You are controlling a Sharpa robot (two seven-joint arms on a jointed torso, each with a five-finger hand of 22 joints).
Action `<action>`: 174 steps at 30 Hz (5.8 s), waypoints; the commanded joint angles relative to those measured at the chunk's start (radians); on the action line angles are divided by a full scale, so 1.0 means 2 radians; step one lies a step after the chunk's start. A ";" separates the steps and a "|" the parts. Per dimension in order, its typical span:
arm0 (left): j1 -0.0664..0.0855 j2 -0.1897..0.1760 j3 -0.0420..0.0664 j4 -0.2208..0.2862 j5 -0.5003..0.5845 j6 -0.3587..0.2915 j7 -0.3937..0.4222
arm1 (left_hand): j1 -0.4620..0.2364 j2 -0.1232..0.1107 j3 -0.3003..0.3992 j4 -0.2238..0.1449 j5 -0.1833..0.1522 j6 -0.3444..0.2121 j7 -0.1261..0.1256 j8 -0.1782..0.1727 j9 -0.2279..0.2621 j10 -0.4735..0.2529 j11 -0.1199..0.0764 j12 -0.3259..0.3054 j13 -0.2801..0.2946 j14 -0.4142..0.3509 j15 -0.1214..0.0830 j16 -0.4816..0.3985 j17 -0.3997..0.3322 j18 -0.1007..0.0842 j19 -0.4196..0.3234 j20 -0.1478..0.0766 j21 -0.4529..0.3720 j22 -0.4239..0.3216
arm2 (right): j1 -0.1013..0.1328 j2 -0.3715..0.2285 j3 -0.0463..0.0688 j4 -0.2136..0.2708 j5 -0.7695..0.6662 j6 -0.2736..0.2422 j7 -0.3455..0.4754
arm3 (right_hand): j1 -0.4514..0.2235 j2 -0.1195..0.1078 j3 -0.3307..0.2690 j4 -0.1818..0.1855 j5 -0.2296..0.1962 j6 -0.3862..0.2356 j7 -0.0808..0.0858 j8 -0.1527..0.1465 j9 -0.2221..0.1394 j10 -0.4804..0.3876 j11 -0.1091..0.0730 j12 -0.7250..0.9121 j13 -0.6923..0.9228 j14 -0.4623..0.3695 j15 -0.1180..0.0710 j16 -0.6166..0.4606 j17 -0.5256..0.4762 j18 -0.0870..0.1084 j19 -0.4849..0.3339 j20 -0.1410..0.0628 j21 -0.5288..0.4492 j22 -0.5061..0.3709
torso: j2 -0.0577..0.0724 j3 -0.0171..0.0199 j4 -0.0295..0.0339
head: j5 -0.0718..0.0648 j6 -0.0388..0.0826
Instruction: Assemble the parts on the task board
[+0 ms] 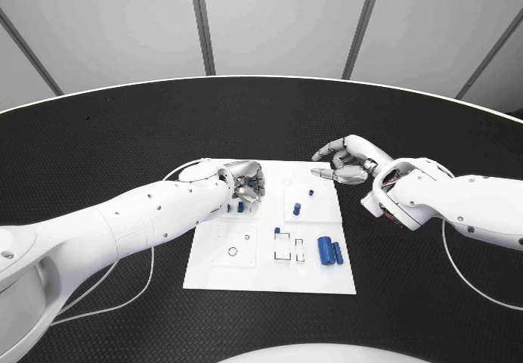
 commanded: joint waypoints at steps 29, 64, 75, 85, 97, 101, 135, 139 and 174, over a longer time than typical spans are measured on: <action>0.000 -0.041 0.000 0.051 0.021 -0.038 0.028 | 0.003 0.006 0.000 -0.006 0.001 -0.013 0.005 -0.010 -0.004 -0.006 0.005 -0.009 -0.244 -0.008 0.002 -0.005 -0.034 -0.003 -0.001 0.003 0.000 -0.004 | 0.000 -0.003 0.000 0.001 0.000 -0.001 0.001 | 0.001 -0.002 0.004 0.001 0.003 0.005 0.000 0.003 -0.001 0.003 -0.001 0.002 0.039 0.029 -0.003 0.000 0.035 0.008 0.025 -0.003 -0.001 0.083 | -0.003 0.0005 0.0023 | -0.002 0.001; 0.014 -0.136 0.008 0.186 0.035 -0.035 0.048 | -0.007 -0.012 -0.010 -0.015 0.001 -0.021 0.009 -0.018 -0.006 -0.027 0.012 -0.025 -0.246 -0.051 0.008 -0.031 -0.119 0.010 -0.050 0.007 -0.050 -0.069 | 0.000 -0.004 0.000 -0.005 0.000 0.000 0.004 | 0.003 -0.001 0.006 0.000 0.003 0.005 -0.001 0.003 -0.001 0.003 -0.002 0.002 0.039 0.029 -0.004 0.000 0.036 0.008 0.025 -0.003 -0.002 0.083 | -0.014 0.0019 0.0069 | -0.006 0.000; 0.009 -0.129 0.006 0.213 -0.015 -0.038 0.044 | 0.003 -0.013 -0.027 -0.024 0.001 -0.027 0.009 -0.019 -0.006 -0.041 0.013 -0.026 -0.245 -0.073 0.010 -0.040 -0.158 0.015 -0.068 0.009 -0.073 -0.098 | -0.002 -0.004 0.000 -0.005 0.000 0.001 0.005 | 0.003 -0.001 0.006 -0.001 0.004 0.005 -0.001 0.003 -0.001 0.003 -0.002 0.002 0.039 0.029 -0.004 0.000 0.036 0.008 0.025 -0.003 -0.001 0.083 | -0.013 0.0015 0.0066 | -0.008 0.000; 0.006 -0.100 -0.002 0.205 -0.050 -0.002 0.029 | 0.011 -0.005 -0.027 -0.028 0.001 -0.021 0.005 -0.014 -0.004 -0.037 0.012 -0.019 -0.243 -0.074 0.009 -0.036 -0.160 0.014 -0.064 0.008 -0.069 -0.092 | -0.003 -0.003 0.000 -0.005 0.000 0.002 0.005 | 0.004 -0.001 0.007 -0.001 0.004 0.006 -0.001 0.003 -0.001 0.003 -0.002 0.002 0.039 0.030 -0.004 0.000 0.036 0.008 0.025 -0.003 -0.001 0.083 | -0.012 0.0019 0.0052 | -0.009 -0.002; 0.004 -0.079 -0.004 0.189 -0.067 0.030 0.019 | 0.016 0.001 -0.023 -0.030 0.001 -0.013 0.001 -0.009 -0.003 -0.036 0.011 -0.013 -0.241 -0.074 0.008 -0.033 -0.160 0.014 -0.064 0.007 -0.067 -0.092 | -0.003 -0.003 0.000 -0.004 0.000 0.001 0.004 | 0.004 -0.001 0.007 -0.001 0.004 0.006 -0.001 0.003 -0.001 0.003 -0.002 0.002 0.039 0.030 -0.004 0.000 0.036 0.008 0.025 -0.003 -0.001 0.083 | -0.012 0.0020 0.0065 | -0.012 -0.005; 0.004 -0.073 -0.004 0.184 -0.069 0.035 0.018 | 0.016 0.003 -0.022 -0.031 0.001 -0.011 -0.001 -0.008 -0.002 -0.037 0.011 -0.012 -0.241 -0.074 0.008 -0.032 -0.160 0.014 -0.064 0.007 -0.067 -0.092 | -0.003 -0.003 0.000 -0.003 0.000 0.001 0.004 | 0.004 -0.001 0.007 -0.001 0.004 0.006 -0.001 0.003 -0.001 0.003 -0.002 0.002 0.039 0.030 -0.004 0.000 0.036 0.008 0.025 -0.003 -0.001 0.083 | -0.012 0.0018 0.0062 | -0.011 -0.005; 0.002 -0.056 -0.005 0.163 -0.101 0.053 0.014 | 0.012 0.013 -0.019 -0.062 -0.002 0.002 -0.007 -0.027 -0.011 -0.135 0.009 0.181 -0.153 -0.072 0.008 0.022 -0.124 0.015 -0.080 0.008 -0.046 -0.085 | -0.003 -0.002 0.000 -0.002 0.000 0.002 0.004 | 0.005 0.000 0.008 -0.001 0.004 0.006 0.000 0.004 -0.002 0.004 -0.002 0.003 0.039 0.030 -0.004 0.000 0.036 0.008 0.025 -0.003 -0.001 0.083 | -0.012 0.0014 0.0061 | -0.013 -0.012; 0.001 -0.054 -0.006 0.158 -0.103 0.054 0.015 | 0.013 0.014 -0.018 -0.062 -0.002 0.002 -0.007 -0.027 -0.011 -0.137 0.009 0.183 -0.152 -0.070 0.008 0.024 -0.120 0.015 -0.080 0.008 -0.046 -0.085 | -0.003 -0.002 0.000 -0.002 0.000 0.002 0.004 | 0.005 0.000 0.008 -0.001 0.004 0.006 0.000 0.004 -0.002 0.004 -0.002 0.003 0.039 0.030 -0.004 0.000 0.036 0.008 0.025 -0.003 -0.001 0.083 | -0.013 0.0015 0.0063 | -0.014 -0.013; -0.001 -0.049 -0.022 0.154 -0.111 0.057 0.014 | 0.002 0.025 -0.015 -0.054 -0.003 0.015 -0.009 -0.022 -0.009 -0.140 0.008 0.198 -0.150 -0.068 0.007 0.029 -0.123 0.014 -0.075 0.007 -0.040 -0.079 | -0.003 -0.002 0.000 -0.003 0.000 0.003 0.004 | 0.003 0.000 0.010 -0.001 0.004 0.008 0.000 0.005 -0.002 0.005 -0.002 0.004 0.040 0.030 -0.003 0.000 0.037 0.008 0.026 -0.003 0.000 0.084 | -0.013 0.0018 0.0066 | -0.016 -0.015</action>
